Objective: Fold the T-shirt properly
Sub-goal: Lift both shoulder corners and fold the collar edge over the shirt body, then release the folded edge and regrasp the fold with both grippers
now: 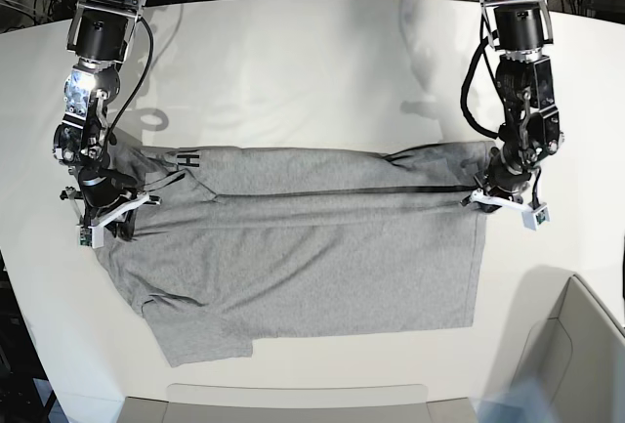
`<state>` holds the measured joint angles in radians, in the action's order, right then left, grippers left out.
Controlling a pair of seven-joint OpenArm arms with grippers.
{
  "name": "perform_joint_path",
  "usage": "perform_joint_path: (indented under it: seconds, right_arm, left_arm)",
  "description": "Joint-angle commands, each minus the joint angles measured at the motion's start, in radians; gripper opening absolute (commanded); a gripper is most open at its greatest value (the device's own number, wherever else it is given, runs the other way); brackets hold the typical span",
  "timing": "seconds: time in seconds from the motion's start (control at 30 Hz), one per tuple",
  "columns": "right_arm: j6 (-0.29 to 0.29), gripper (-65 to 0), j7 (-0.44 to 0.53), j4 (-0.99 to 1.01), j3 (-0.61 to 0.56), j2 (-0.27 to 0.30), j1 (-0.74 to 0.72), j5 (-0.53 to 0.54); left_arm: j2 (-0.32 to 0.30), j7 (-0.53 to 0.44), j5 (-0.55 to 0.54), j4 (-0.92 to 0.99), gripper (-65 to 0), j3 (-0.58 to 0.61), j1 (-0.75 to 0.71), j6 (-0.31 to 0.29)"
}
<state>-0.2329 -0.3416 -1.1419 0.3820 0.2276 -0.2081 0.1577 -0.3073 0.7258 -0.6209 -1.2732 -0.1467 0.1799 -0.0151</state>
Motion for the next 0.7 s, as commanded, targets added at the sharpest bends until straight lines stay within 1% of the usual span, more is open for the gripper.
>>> perform_joint_path:
  seconds: [0.0, 0.1, 0.2, 0.27, 0.37, 0.43, 0.53, 0.57, 0.67]
  right_arm:
    - [0.005, -65.0, 0.037, -0.008, 0.005, 0.02, -0.035, 0.004]
    - [0.005, -65.0, 0.063, 0.012, 0.004, 0.019, -0.049, 0.003]
    - [0.005, -65.0, 0.091, 0.032, 0.002, 0.017, -0.058, 0.003]
    - [0.005, -65.0, 0.103, 0.064, -0.035, 0.022, -0.078, 0.0]
    - [0.007, -65.0, 0.128, 0.101, -0.065, 0.022, -0.093, -0.027]
    - [0.007, -65.0, 0.146, 0.116, -0.064, 0.016, -0.101, -0.045]
    - [0.01, -65.0, 0.148, 0.124, -0.059, 0.014, -0.112, -0.056]
    - [0.011, -64.5, 0.148, 0.122, -0.059, 0.014, -0.112, -0.056]
    - [0.011, -52.8, 0.149, 0.113, -0.058, 0.019, -0.112, -0.051]
  left_arm:
    - [-0.016, -0.035, 0.002, -0.016, -65.0, -0.004, 0.022, -0.001]
    - [-0.016, -0.048, 0.002, -0.016, -65.0, 0.006, 0.022, -0.003]
    - [-0.02, -0.079, 0.003, -0.016, -65.0, 0.068, 0.022, -0.003]
    - [-0.022, -0.094, 0.003, 0.0, -65.0, 0.095, 0.023, -0.003]
    - [-0.022, -0.113, 0.003, 0.053, -65.0, 0.094, 0.06, 0.0]
    - [-0.022, -0.12, 0.003, 0.094, -65.0, 0.094, 0.074, -0.001]
    - [-0.022, -0.12, 0.002, 0.106, -65.0, 0.092, 0.077, -0.001]
    - [-0.022, -0.12, 0.002, 0.102, -62.8, 0.092, 0.077, -0.001]
    - [-0.022, -0.117, 0.002, 0.066, -49.6, 0.092, 0.071, -0.001]
